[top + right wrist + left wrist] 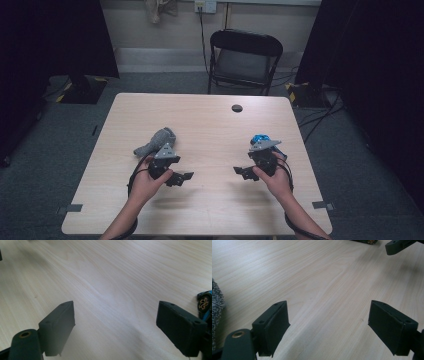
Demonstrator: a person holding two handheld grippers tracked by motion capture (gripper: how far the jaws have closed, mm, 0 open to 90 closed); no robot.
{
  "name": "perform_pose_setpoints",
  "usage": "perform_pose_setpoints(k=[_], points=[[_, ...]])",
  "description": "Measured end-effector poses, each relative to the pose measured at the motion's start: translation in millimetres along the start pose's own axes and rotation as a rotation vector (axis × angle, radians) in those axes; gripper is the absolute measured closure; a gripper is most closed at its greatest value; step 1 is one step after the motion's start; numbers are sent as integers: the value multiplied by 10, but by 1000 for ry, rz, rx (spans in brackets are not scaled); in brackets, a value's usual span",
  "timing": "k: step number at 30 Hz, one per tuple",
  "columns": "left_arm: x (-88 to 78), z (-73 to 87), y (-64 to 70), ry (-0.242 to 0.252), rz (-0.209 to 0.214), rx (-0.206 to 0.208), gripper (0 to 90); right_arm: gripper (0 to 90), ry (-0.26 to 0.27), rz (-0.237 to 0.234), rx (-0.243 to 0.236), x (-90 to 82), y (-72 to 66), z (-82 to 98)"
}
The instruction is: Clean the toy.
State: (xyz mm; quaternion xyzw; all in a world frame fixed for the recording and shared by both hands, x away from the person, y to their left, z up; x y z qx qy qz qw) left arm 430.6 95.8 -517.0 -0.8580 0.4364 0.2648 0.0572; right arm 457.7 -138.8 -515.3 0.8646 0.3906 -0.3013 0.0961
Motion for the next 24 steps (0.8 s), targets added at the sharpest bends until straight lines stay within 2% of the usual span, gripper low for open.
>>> perform_pose_setpoints(k=[24], points=[[73, 203, 150, -30, 33, 3, 165, 150, -17, -34, -16, -4, -176, 211]])
Point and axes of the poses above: each handheld gripper's, and its own axes: x roughly forward along the jaws, z roughly out of its underside, y roughly to its right, the point moved 9 cm from there along x, roughly forward along the jaws, and after that the axes turned 7 degrees about y, right-handed, at the moved point
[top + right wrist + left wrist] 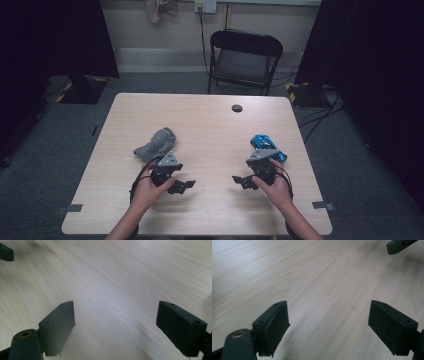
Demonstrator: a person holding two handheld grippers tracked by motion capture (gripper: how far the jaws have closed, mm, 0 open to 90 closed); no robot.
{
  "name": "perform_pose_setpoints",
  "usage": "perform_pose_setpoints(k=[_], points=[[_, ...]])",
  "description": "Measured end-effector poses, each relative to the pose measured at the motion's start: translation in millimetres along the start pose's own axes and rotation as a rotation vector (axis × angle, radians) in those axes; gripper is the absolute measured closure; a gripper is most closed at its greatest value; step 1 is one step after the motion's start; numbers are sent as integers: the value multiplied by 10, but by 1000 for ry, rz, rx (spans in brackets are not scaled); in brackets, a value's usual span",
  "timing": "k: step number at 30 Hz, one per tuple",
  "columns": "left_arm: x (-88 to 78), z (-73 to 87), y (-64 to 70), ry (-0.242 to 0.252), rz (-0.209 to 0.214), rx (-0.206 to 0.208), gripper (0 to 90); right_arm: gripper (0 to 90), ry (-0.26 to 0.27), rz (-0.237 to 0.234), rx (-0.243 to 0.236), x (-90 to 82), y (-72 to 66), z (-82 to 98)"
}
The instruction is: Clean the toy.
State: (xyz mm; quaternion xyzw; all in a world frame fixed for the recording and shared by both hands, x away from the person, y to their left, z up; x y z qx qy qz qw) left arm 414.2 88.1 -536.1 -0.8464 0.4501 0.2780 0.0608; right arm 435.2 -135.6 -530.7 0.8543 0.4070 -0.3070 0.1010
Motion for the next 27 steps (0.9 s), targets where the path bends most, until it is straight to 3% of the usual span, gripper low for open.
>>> perform_pose_setpoints(k=[27], points=[[-1, 215, 231, -43, 61, 45, 165, 151, -24, -46, -17, -78, -188, 272]])
Point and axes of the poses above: each handheld gripper's, and its own axes: x roughly forward along the jaws, z roughly out of its underside, y roughly to its right, the point moved 9 cm from there along x, roughly forward along the jaws, and after that the axes turned 7 degrees about y, right-handed, at the moved point
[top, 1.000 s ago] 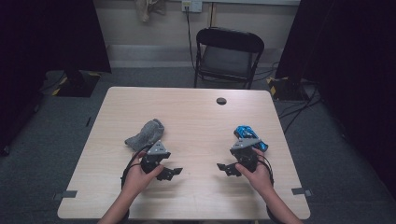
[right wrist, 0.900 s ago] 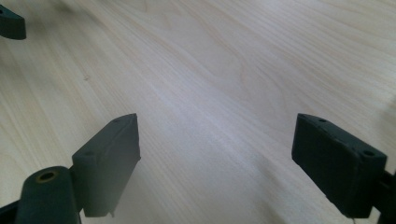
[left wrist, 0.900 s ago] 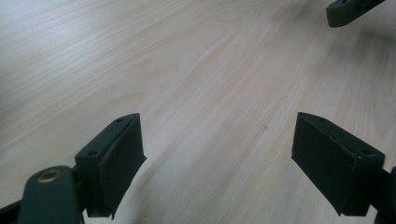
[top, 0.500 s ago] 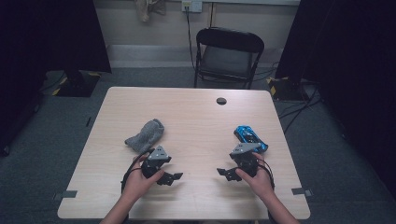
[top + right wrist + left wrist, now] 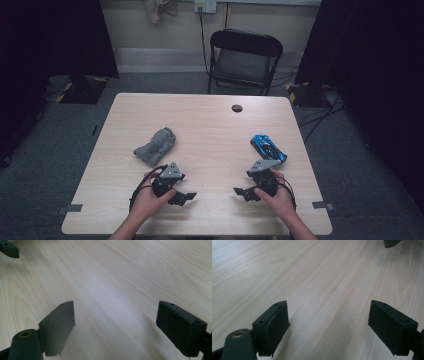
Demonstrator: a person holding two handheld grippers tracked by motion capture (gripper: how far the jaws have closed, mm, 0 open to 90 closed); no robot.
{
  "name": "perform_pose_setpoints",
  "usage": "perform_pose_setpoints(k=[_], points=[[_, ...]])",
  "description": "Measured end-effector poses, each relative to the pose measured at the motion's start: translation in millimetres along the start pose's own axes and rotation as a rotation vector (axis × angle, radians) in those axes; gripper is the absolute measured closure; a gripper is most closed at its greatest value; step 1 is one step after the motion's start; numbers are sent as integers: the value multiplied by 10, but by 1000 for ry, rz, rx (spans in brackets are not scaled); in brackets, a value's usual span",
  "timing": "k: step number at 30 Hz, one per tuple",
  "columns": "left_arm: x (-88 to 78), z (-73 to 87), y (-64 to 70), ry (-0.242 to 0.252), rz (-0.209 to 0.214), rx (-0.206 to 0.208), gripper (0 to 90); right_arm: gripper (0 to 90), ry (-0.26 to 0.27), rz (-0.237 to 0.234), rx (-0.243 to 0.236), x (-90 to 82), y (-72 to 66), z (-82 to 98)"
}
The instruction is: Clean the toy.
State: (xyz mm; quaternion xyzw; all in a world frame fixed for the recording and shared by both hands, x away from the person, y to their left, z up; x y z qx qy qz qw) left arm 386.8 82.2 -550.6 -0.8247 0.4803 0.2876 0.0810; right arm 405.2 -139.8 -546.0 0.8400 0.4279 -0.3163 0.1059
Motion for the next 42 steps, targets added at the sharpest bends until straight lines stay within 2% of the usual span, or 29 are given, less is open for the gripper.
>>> perform_pose_setpoints(k=[10, 19, 24, 31, 36, 42], points=[[26, 54, 55, -4, 9, 7, 165, 150, -11, -2, -12, 0, -26, 99], [42, 69, 93, -9, 19, 36, 164, 151, -19, -9, -29, 23, -66, 144], [50, 86, 101, -14, 19, 39, 162, 149, -12, -1, -51, 36, -76, 161], [64, 96, 113, -15, 12, 64, 152, 142, 1, 18, -88, 42, -84, 184], [78, 104, 126, -26, -5, 99, 142, 140, 41, 18, -88, 38, -86, 201], [92, 115, 147, -42, -17, 133, 122, 139, 41, 20, -92, 36, -86, 205]])
Point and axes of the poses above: each handheld gripper's, and its own axes: x roughly forward along the jaws, z roughly out of its underside, y roughly to its right, the point moved 9 cm from there along x, roughly forward along the jaws, and after that the axes turned 7 degrees about y, right-handed, at the moved point
